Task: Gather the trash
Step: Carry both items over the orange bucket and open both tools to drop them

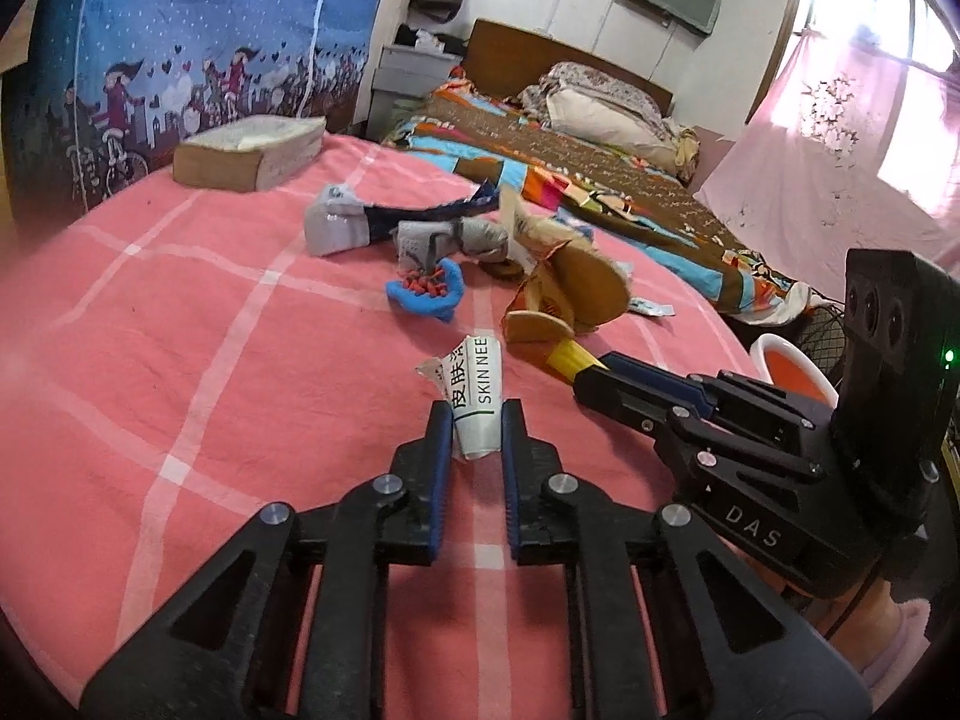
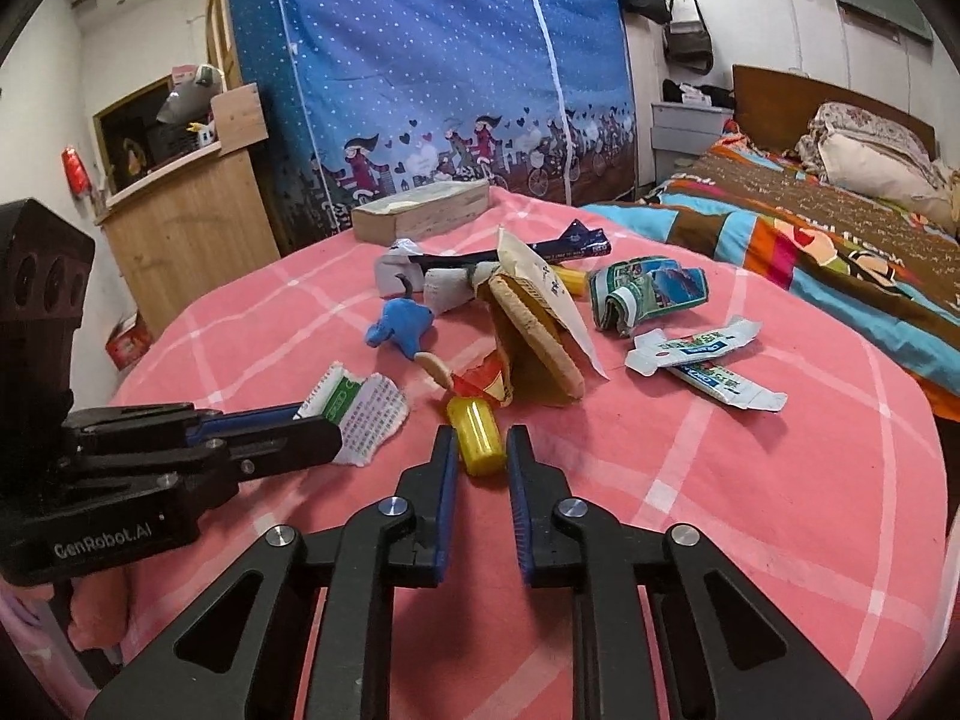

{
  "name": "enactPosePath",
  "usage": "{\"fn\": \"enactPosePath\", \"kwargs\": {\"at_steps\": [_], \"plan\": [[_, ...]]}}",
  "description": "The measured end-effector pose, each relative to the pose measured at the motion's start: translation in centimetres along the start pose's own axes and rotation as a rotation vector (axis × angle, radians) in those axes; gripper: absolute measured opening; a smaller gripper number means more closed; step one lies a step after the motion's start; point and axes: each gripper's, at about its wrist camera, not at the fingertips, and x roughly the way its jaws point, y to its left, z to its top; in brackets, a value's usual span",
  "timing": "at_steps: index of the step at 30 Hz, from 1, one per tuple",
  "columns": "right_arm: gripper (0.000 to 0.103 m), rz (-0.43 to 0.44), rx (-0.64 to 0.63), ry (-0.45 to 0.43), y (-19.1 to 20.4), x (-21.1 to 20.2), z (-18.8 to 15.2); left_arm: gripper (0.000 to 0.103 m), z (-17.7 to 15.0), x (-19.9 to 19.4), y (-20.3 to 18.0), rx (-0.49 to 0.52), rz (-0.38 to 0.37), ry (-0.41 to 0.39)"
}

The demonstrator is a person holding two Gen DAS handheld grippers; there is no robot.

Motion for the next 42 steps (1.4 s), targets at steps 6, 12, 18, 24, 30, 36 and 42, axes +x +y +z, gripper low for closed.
{"fn": "enactPosePath", "kwargs": {"at_steps": [6, 12, 18, 24, 30, 36, 42], "plan": [[0.013, -0.016, 0.005, -0.105, 0.0, -2.7, -0.5, 0.017, -0.1, -1.5, -1.4, 0.028, -0.002, -0.087], [0.013, -0.104, -0.003, -0.336, -0.4, -8.3, -0.8, 0.017, 0.7, -3.9, -5.3, 0.127, -0.047, -0.260], [0.013, -0.223, 0.015, -0.548, -1.7, -14.1, -1.5, 0.018, 1.6, -5.9, -10.8, 0.262, -0.119, -0.425], [0.013, -0.359, 0.075, -0.692, -4.4, -19.5, -2.9, 0.018, 2.3, -6.1, -15.9, 0.392, -0.207, -0.491], [0.013, -0.475, 0.168, -0.731, -7.6, -22.6, -4.8, 0.018, 2.1, -4.6, -20.7, 0.477, -0.316, -0.455], [0.013, -0.579, 0.276, -0.711, -10.6, -24.7, -7.1, 0.018, 0.9, -2.5, -25.1, 0.536, -0.406, -0.368], [0.013, -0.649, 0.394, -0.630, -13.6, -25.4, -9.2, 0.019, 0.3, 0.0, -27.4, 0.520, -0.468, -0.222]]}}
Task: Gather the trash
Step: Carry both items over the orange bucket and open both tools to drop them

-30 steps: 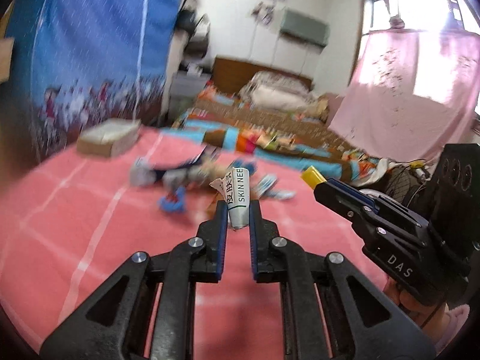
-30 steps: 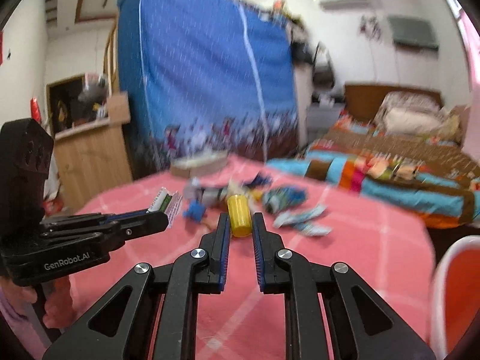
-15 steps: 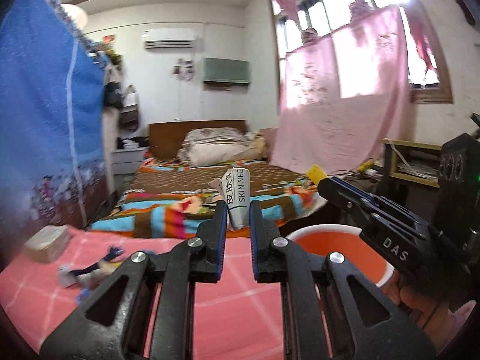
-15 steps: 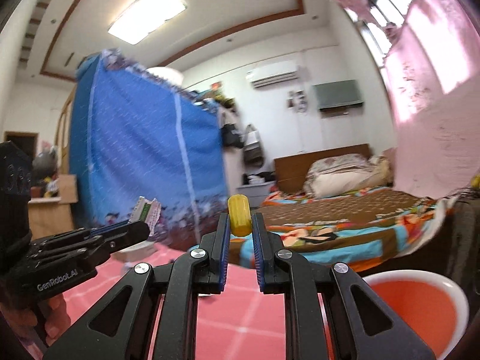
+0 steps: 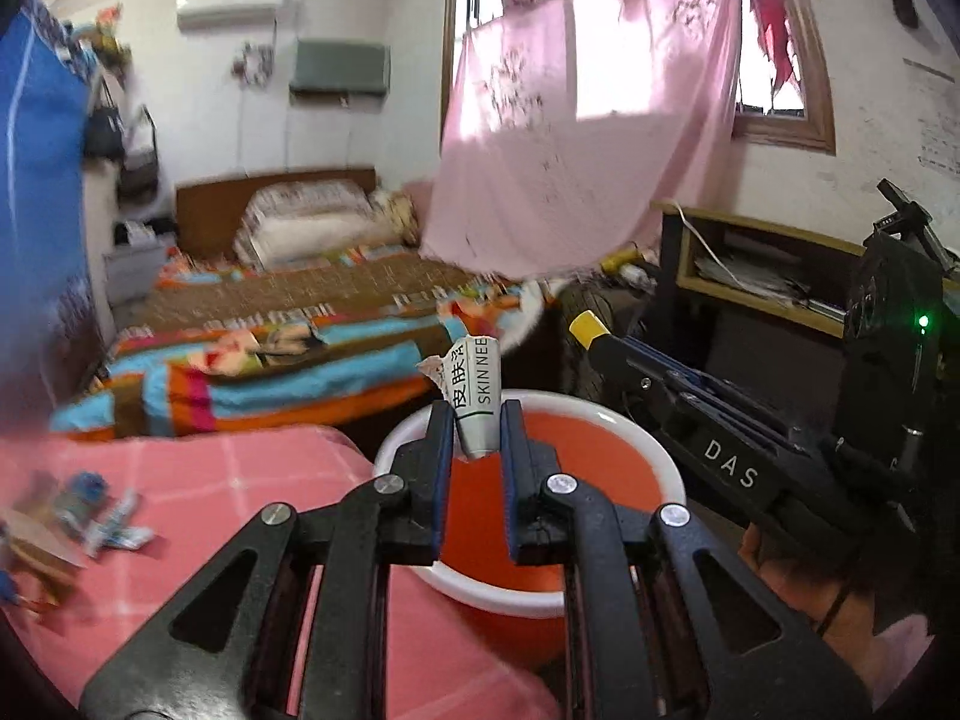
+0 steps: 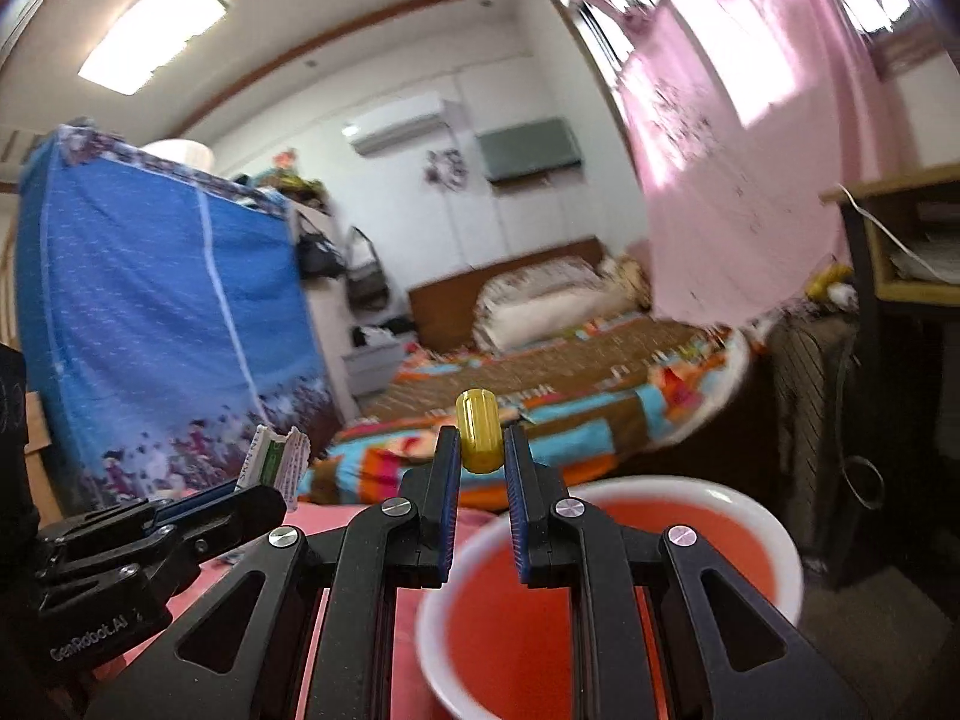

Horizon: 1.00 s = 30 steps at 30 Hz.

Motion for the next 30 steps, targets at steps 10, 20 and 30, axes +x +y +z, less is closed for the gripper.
{"fn": "enactPosePath", "kwargs": {"at_steps": [10, 20, 30], "plan": [[0.013, -0.080, 0.074, 0.168, -3.0, 1.4, -1.6, 0.020, -0.3, 4.5, -0.5, -0.130, -0.082, 0.185], [0.014, -0.099, 0.108, 0.228, -3.3, 1.8, -1.8, 0.027, -1.1, 5.9, 0.0, -0.189, -0.078, 0.263], [0.014, -0.094, 0.078, 0.202, -2.3, 1.9, -1.0, 0.034, -1.0, 3.9, 2.0, -0.229, -0.012, 0.198]]}}
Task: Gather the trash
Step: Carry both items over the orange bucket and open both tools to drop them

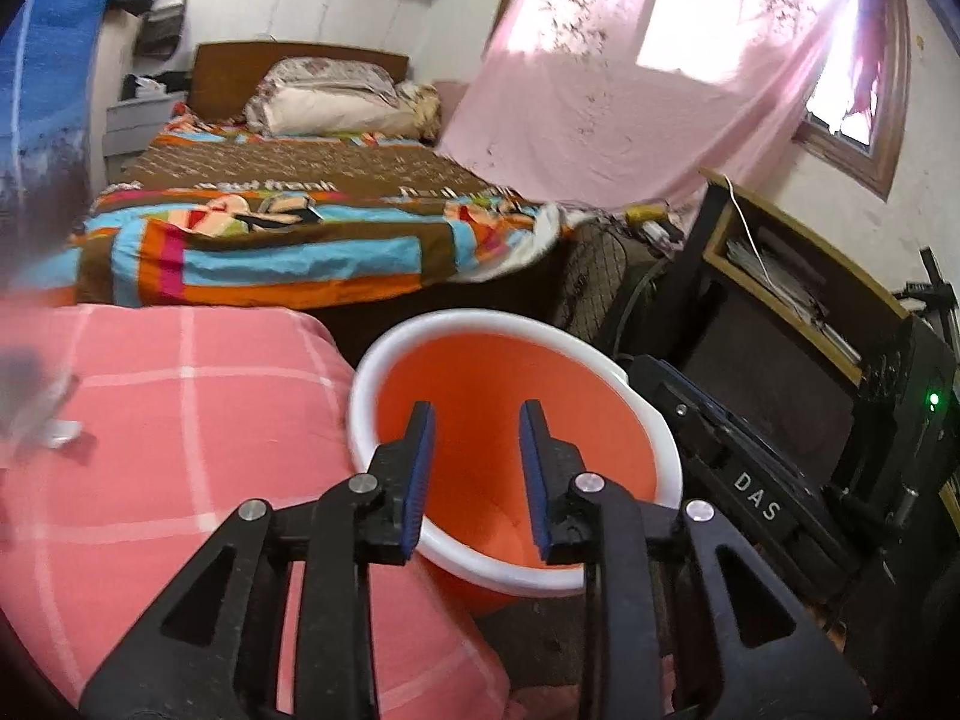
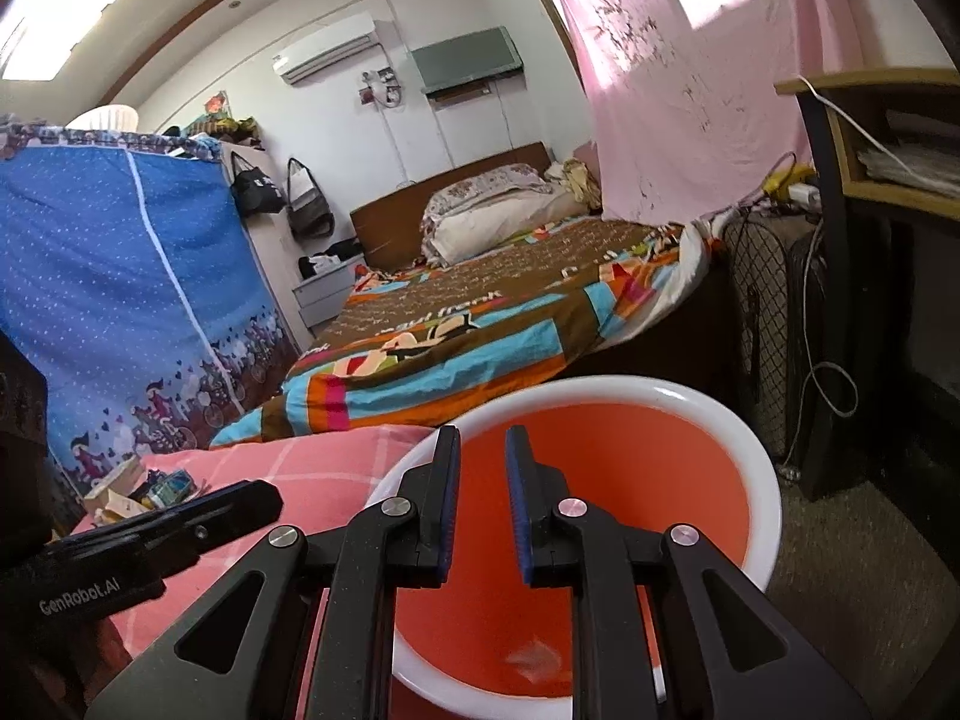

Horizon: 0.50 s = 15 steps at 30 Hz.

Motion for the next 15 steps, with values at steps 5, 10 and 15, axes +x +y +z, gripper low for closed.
{"fn": "enactPosePath", "kwargs": {"at_steps": [5, 10, 15], "plan": [[0.015, 0.026, -0.060, -0.057, 2.1, -0.5, 0.4, 0.048, -0.2, -3.2, 1.8, -0.016, 0.104, -0.113], [0.036, 0.067, -0.114, -0.109, 4.6, -0.8, 0.6, 0.064, -0.5, -7.1, 4.3, -0.026, 0.245, -0.236], [0.045, 0.113, -0.175, -0.156, 7.4, -1.0, 0.3, 0.086, -1.3, -10.5, 6.5, -0.047, 0.372, -0.337]]}}
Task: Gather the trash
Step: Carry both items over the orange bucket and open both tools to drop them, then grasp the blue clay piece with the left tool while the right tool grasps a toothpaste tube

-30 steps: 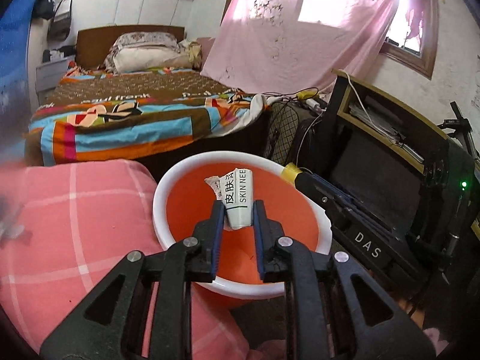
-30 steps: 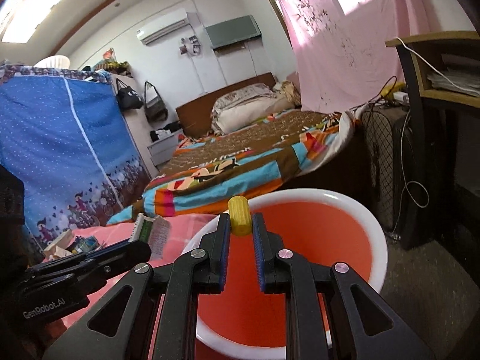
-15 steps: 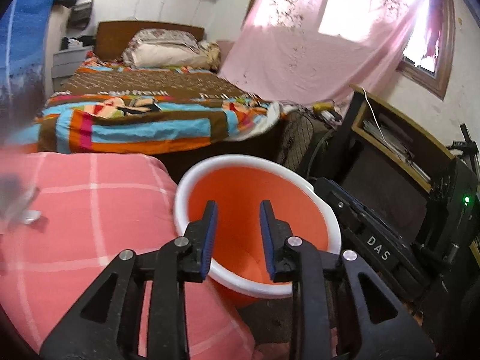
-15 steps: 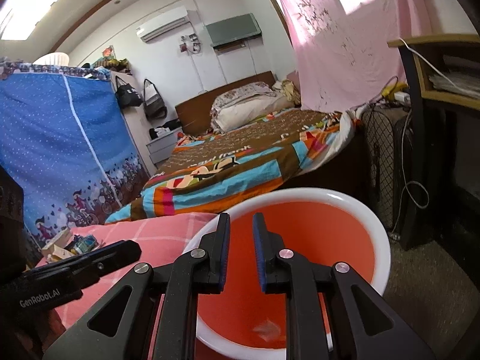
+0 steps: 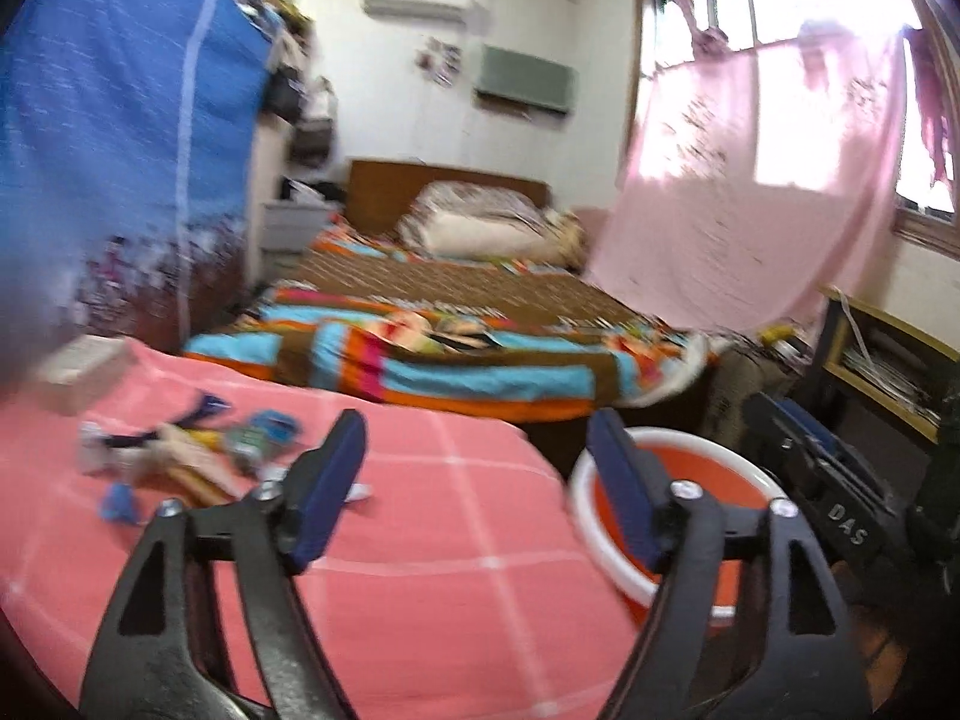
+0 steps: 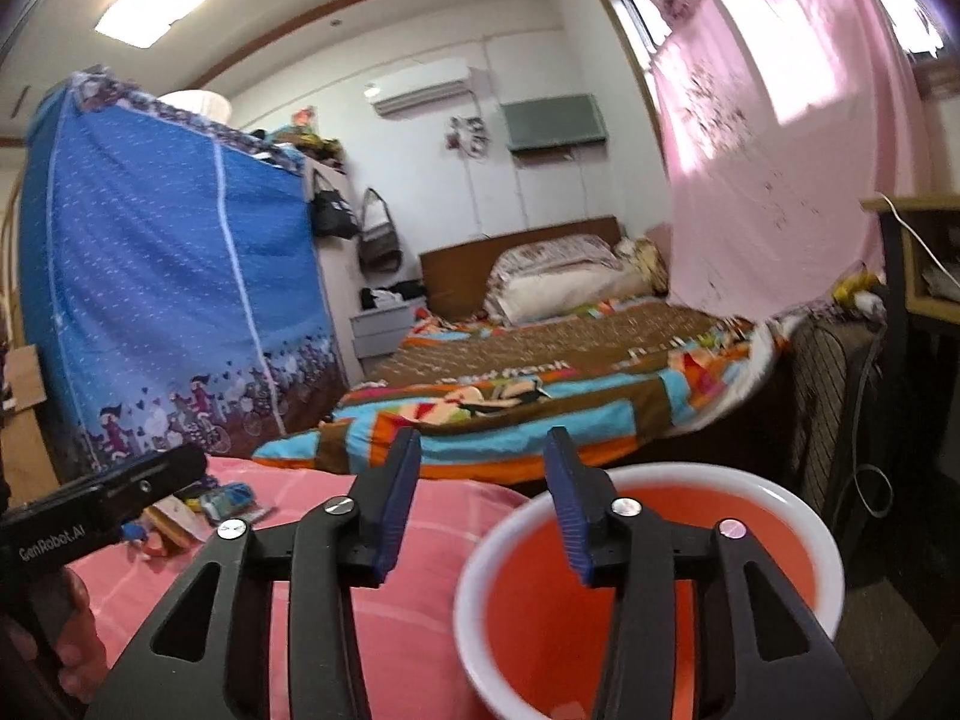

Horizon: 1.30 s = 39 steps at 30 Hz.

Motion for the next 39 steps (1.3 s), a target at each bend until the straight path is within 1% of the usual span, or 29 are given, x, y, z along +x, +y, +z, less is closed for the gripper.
{"fn": "enactPosePath", "kwargs": {"at_steps": [2, 3, 4, 5, 6, 7, 9, 11, 13, 19, 23, 32, 34, 36, 39], "plan": [[0.046, 0.020, -0.018, -0.025, 1.2, 0.0, 0.1, 0.098, 0.0, -0.9, 1.5, -0.010, 0.055, -0.036], [0.047, 0.029, -0.027, -0.034, 1.7, 0.0, 0.2, 0.101, -0.1, -1.2, 2.2, -0.014, 0.073, -0.048], [0.051, 0.037, -0.036, -0.043, 2.2, 0.1, 0.2, 0.103, -0.2, -1.5, 2.8, -0.019, 0.092, -0.060], [0.060, 0.046, -0.046, -0.056, 2.9, 0.1, 0.3, 0.103, -0.3, -1.8, 3.5, -0.027, 0.114, -0.078], [0.083, 0.054, -0.051, -0.068, 3.3, 0.2, 0.2, 0.103, -0.4, -2.2, 4.3, -0.034, 0.138, -0.091], [0.094, 0.063, -0.050, -0.088, 3.8, 0.1, 0.2, 0.103, -0.5, -2.3, 4.7, -0.036, 0.147, -0.093], [0.095, 0.084, -0.044, -0.117, 4.6, 0.1, 0.1, 0.103, -0.7, -2.9, 6.0, -0.039, 0.181, -0.101], [0.096, 0.117, -0.049, -0.123, 5.5, 0.5, 0.1, 0.103, -1.1, -3.7, 7.1, -0.036, 0.211, -0.123], [0.103, 0.137, -0.055, -0.143, 6.4, 0.7, -0.1, 0.103, -1.5, -4.4, 7.9, -0.030, 0.235, -0.142], [0.103, 0.206, -0.096, -0.159, 9.6, 1.1, -1.0, 0.103, -2.3, -6.3, 10.8, 0.000, 0.305, -0.171], [0.103, 0.230, -0.126, -0.126, 11.6, 2.3, -1.6, 0.103, -2.5, -6.7, 12.4, 0.026, 0.330, -0.152], [0.103, 0.248, -0.165, -0.032, 14.1, 5.2, -3.0, 0.103, -2.1, -5.6, 15.4, -0.053, 0.334, -0.097], [0.103, 0.260, -0.184, 0.004, 14.6, 6.1, -3.0, 0.103, -2.0, -5.1, 15.7, -0.064, 0.323, -0.076], [0.103, 0.276, -0.202, 0.036, 15.1, 6.8, -3.2, 0.103, -2.0, -4.0, 16.2, -0.077, 0.315, -0.029], [0.103, 0.294, -0.239, 0.119, 15.9, 8.6, -3.5, 0.096, -2.1, -2.1, 17.4, -0.117, 0.287, 0.078]]}}
